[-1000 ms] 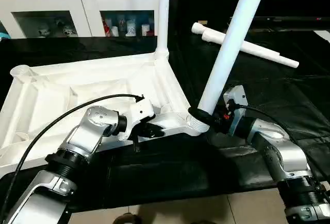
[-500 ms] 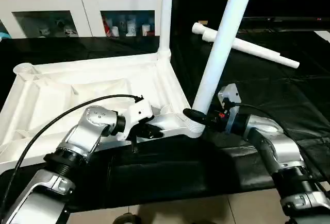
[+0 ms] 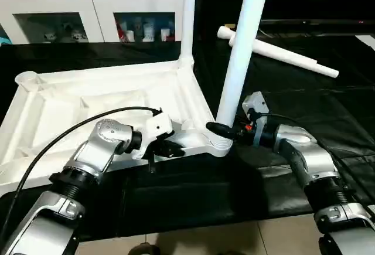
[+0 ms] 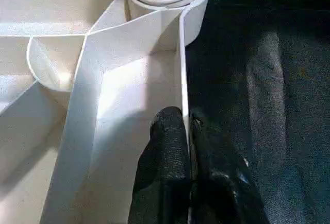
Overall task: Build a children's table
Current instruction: Insert table leg to table base
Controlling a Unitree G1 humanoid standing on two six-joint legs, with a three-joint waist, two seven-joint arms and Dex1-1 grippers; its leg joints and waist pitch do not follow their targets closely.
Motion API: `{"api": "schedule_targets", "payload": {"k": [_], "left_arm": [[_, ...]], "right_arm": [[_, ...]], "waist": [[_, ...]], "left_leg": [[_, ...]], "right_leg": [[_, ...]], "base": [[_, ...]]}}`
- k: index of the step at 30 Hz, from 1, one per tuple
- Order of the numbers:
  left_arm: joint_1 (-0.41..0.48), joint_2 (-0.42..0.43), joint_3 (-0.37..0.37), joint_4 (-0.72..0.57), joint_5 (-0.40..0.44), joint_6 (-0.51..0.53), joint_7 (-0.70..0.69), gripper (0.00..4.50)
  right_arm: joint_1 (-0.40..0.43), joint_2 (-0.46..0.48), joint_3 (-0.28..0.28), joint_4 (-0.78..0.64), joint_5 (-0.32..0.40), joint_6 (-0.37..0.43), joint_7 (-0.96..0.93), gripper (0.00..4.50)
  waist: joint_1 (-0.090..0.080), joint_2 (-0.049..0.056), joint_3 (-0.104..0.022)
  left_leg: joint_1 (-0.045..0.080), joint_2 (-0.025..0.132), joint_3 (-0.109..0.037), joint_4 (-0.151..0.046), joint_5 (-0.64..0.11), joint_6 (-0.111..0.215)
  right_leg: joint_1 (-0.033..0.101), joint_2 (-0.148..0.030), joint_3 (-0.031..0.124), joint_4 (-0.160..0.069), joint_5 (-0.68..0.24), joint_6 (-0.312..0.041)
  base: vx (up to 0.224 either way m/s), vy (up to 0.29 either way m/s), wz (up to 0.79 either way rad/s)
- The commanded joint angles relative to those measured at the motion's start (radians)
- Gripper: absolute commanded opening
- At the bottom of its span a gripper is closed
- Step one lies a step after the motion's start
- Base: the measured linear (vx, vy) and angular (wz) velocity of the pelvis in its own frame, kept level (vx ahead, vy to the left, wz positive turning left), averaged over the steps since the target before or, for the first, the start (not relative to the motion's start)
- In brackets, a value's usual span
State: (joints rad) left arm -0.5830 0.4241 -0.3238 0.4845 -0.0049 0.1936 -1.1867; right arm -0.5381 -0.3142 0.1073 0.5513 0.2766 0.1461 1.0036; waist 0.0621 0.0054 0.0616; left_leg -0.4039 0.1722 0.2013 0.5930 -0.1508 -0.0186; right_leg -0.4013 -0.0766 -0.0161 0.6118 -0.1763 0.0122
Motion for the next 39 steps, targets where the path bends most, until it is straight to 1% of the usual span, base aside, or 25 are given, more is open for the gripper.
{"api": "schedule_targets", "payload": {"k": [1, 4, 5, 6, 7, 9, 10, 11, 13, 14, 15, 16, 18, 21, 23, 24, 25, 28, 30, 31, 32, 35, 36, 37, 39], "left_arm": [[-0.023, 0.0, 0.003, -0.009, -0.009, -0.004, -0.014, 0.0], [-0.023, 0.0, 0.004, -0.01, -0.009, -0.002, -0.012, 0.0], [-0.022, 0.0, 0.007, -0.012, -0.014, 0.004, -0.014, 0.0], [-0.023, -0.001, 0.012, -0.016, -0.022, 0.011, -0.018, 0.0], [-0.026, -0.002, 0.013, -0.013, -0.023, 0.011, -0.018, 0.0], [-0.032, -0.004, 0.015, -0.006, -0.023, 0.01, -0.017, 0.0], [-0.037, -0.007, 0.017, 0.001, -0.023, 0.01, -0.014, 0.0], [-0.042, -0.011, 0.02, 0.007, -0.024, 0.009, -0.01, 0.0], [-0.05, -0.018, 0.025, 0.016, -0.027, 0.011, -0.003, 0.0], [-0.061, -0.027, 0.034, 0.026, -0.033, 0.017, 0.005, 0.0], [-0.062, -0.028, 0.035, 0.028, -0.033, 0.018, 0.006, 0.0], [-0.065, -0.03, 0.036, 0.031, -0.034, 0.018, 0.008, 0.0], [-0.07, -0.031, 0.036, 0.037, -0.032, 0.015, 0.01, 0.0], [-0.077, -0.034, 0.037, 0.05, -0.029, 0.01, 0.014, 0.0], [-0.083, -0.037, 0.039, 0.062, -0.026, 0.004, 0.019, 0.0], [-0.087, -0.039, 0.04, 0.071, -0.024, 0.0, 0.023, 0.0], [-0.089, -0.041, 0.04, 0.076, -0.023, -0.003, 0.025, 0.0], [-0.093, -0.047, 0.044, 0.085, -0.021, -0.008, 0.032, 0.0], [-0.094, -0.05, 0.045, 0.087, -0.021, -0.008, 0.035, 0.0], [-0.095, -0.056, 0.05, 0.09, -0.022, -0.009, 0.044, 0.0], [-0.095, -0.058, 0.051, 0.091, -0.022, -0.008, 0.047, 0.0], [-0.093, -0.059, 0.055, 0.089, -0.025, -0.008, 0.051, 0.0], [-0.089, -0.056, 0.056, 0.085, -0.026, -0.009, 0.049, 0.0], [-0.086, -0.054, 0.056, 0.083, -0.026, -0.009, 0.048, 0.0], [-0.081, -0.049, 0.055, 0.075, -0.027, -0.009, 0.043, 0.0]], "right_arm": [[0.015, 0.002, 0.018, 0.037, -0.015, 0.013, 0.015, 1.95], [0.019, 0.017, -0.017, 0.059, 0.012, 0.015, -0.001, 1.95], [0.025, 0.025, -0.038, 0.063, 0.028, 0.015, -0.013, 1.95], [0.035, 0.035, -0.066, 0.067, 0.048, 0.009, -0.029, 1.95], [0.048, 0.041, -0.082, 0.069, 0.056, 0.001, -0.041, 1.95], [0.067, 0.049, -0.098, 0.073, 0.062, -0.013, -0.058, 1.95], [0.081, 0.053, -0.104, 0.076, 0.062, -0.028, -0.067, 1.95], [0.095, 0.06, -0.111, 0.079, 0.062, -0.046, -0.077, 1.95], [0.115, 0.071, -0.125, 0.084, 0.063, -0.074, -0.097, 1.95], [0.151, 0.093, -0.154, 0.088, 0.07, -0.118, -0.139, 1.95], [0.155, 0.096, -0.157, 0.088, 0.07, -0.123, -0.144, 1.95], [0.168, 0.103, -0.165, 0.087, 0.072, -0.138, -0.154, 1.95], [0.197, 0.114, -0.17, 0.072, 0.069, -0.167, -0.163, 1.95], [0.241, 0.124, -0.166, 0.039, 0.053, -0.219, -0.173, 1.95], [0.26, 0.111, -0.132, 0.023, -0.005, -0.297, -0.186, 1.95], [0.266, 0.103, -0.115, 0.019, -0.036, -0.331, -0.193, 1.95], [0.269, 0.098, -0.104, 0.016, -0.055, -0.35, -0.197, 1.95], [0.268, 0.081, -0.064, 0.021, -0.108, -0.402, -0.194, 1.95], [0.267, 0.077, -0.045, 0.021, -0.125, -0.414, -0.187, 1.95], [0.265, 0.078, -0.025, 0.017, -0.134, -0.42, -0.171, 1.95], [0.264, 0.079, -0.021, 0.017, -0.134, -0.422, -0.167, 1.95], [0.255, 0.082, -0.017, 0.03, -0.119, -0.407, -0.138, 1.95], [0.243, 0.084, -0.017, 0.041, -0.109, -0.392, -0.123, 1.95], [0.234, 0.084, -0.016, 0.047, -0.105, -0.386, -0.116, 1.95], [0.21, 0.083, -0.01, 0.061, -0.093, -0.359, -0.09, 1.95]], "waist": [[0.002, -0.003, -0.073], [0.002, 0.001, -0.073], [0.002, 0.005, -0.072], [0.001, 0.004, -0.073], [0.001, 0.008, -0.072], [0.001, 0.008, -0.074], [0.001, 0.008, -0.073], [0.002, 0.014, -0.073], [0.0, 0.012, -0.072], [0.002, 0.021, -0.071], [0.002, 0.018, -0.07], [0.002, 0.016, -0.068], [0.003, 0.014, -0.068], [0.007, 0.016, -0.068], [0.012, 0.016, -0.068], [0.013, 0.027, -0.069], [0.011, 0.019, -0.067], [0.01, 0.017, -0.066], [0.01, 0.01, -0.065], [0.008, 0.002, -0.064], [0.01, 0.004, -0.064], [0.009, 0.0, -0.064], [0.008, -0.005, -0.063], [0.008, -0.002, -0.064], [0.006, -0.004, -0.063]], "left_leg": [[0.039, 0.054, -0.027, -0.073, -0.324, -0.01], [0.04, 0.054, -0.028, -0.074, -0.336, -0.014], [0.041, 0.054, -0.029, -0.075, -0.341, -0.015], [0.041, 0.054, -0.028, -0.075, -0.349, -0.018], [0.041, 0.054, -0.029, -0.077, -0.358, -0.022], [0.041, 0.054, -0.031, -0.077, -0.359, -0.025], [0.042, 0.054, -0.03, -0.077, -0.365, -0.027], [0.043, 0.054, -0.031, -0.078, -0.371, -0.03], [0.044, 0.053, -0.031, -0.081, -0.396, -0.036], [0.046, 0.053, -0.033, -0.08, -0.409, -0.042], [0.048, 0.054, -0.03, -0.081, -0.42, -0.044], [0.05, 0.054, -0.035, -0.082, -0.451, -0.05], [0.05, 0.054, -0.037, -0.084, -0.462, -0.053], [0.05, 0.056, -0.037, -0.087, -0.469, -0.054], [0.049, 0.057, -0.037, -0.088, -0.467, -0.056], [0.049, 0.056, -0.038, -0.088, -0.468, -0.06], [0.049, 0.054, -0.037, -0.088, -0.471, -0.064], [0.05, 0.053, -0.037, -0.087, -0.486, -0.056], [0.049, 0.054, -0.039, -0.086, -0.483, -0.048], [0.048, 0.055, -0.037, -0.086, -0.483, -0.044], [0.049, 0.055, -0.038, -0.086, -0.482, -0.042], [0.046, 0.056, -0.038, -0.086, -0.471, -0.032], [0.045, 0.056, -0.037, -0.085, -0.468, -0.028], [0.046, 0.056, -0.038, -0.085, -0.467, -0.027], [0.046, 0.056, -0.037, -0.085, -0.462, -0.025]], "right_leg": [[0.025, -0.062, 0.025, -0.076, -0.284, -0.237], [0.024, -0.062, 0.025, -0.077, -0.288, -0.24], [0.023, -0.062, 0.025, -0.077, -0.29, -0.24], [0.023, -0.062, 0.025, -0.079, -0.292, -0.239], [0.022, -0.061, 0.025, -0.08, -0.294, -0.239], [0.024, -0.062, 0.024, -0.078, -0.29, -0.241], [0.021, -0.061, 0.024, -0.079, -0.287, -0.242], [0.02, -0.061, 0.024, -0.078, -0.288, -0.242], [0.02, -0.06, 0.023, -0.081, -0.306, -0.238], [0.017, -0.063, 0.024, -0.082, -0.32, -0.236], [0.013, -0.062, 0.026, -0.088, -0.332, -0.232], [0.014, -0.065, 0.024, -0.091, -0.369, -0.226], [0.013, -0.064, 0.024, -0.092, -0.39, -0.215], [0.011, -0.064, 0.026, -0.094, -0.392, -0.206], [0.01, -0.065, 0.026, -0.093, -0.382, -0.204], [0.01, -0.066, 0.026, -0.092, -0.381, -0.202], [0.01, -0.062, 0.025, -0.095, -0.385, -0.195], [0.009, -0.064, 0.027, -0.098, -0.412, -0.195], [0.01, -0.066, 0.027, -0.1, -0.439, -0.188], [0.007, -0.064, 0.027, -0.102, -0.452, -0.183], [0.007, -0.065, 0.028, -0.101, -0.455, -0.183], [0.007, -0.067, 0.028, -0.102, -0.469, -0.177], [0.007, -0.067, 0.029, -0.104, -0.47, -0.176], [0.007, -0.067, 0.028, -0.102, -0.471, -0.177], [0.006, -0.068, 0.028, -0.102, -0.48, -0.176]], "base": [[0.0, 0.0, 0.0], [0.0, 0.0, 0.0], [0.0, 0.0, 0.0], [0.0, 0.0, 0.0], [0.0, 0.0, 0.0], [0.0, 0.0, 0.0], [0.0, 0.0, 0.0], [0.0, 0.0, 0.0], [0.0, 0.0, 0.0], [0.0, 0.0, 0.0], [0.0, 0.0, 0.0], [0.0, 0.0, 0.0], [0.0, 0.0, 0.0], [0.0, 0.0, 0.0], [0.0, 0.0, 0.0], [0.0, 0.0, 0.0], [0.0, 0.0, 0.0], [0.0, 0.0, 0.0], [0.0, 0.0, 0.0], [0.0, 0.0, 0.0], [0.0, 0.0, 0.0], [0.0, 0.0, 0.0], [0.0, 0.0, 0.0], [0.0, 0.0, 0.0], [0.0, 0.0, 0.0]]}}
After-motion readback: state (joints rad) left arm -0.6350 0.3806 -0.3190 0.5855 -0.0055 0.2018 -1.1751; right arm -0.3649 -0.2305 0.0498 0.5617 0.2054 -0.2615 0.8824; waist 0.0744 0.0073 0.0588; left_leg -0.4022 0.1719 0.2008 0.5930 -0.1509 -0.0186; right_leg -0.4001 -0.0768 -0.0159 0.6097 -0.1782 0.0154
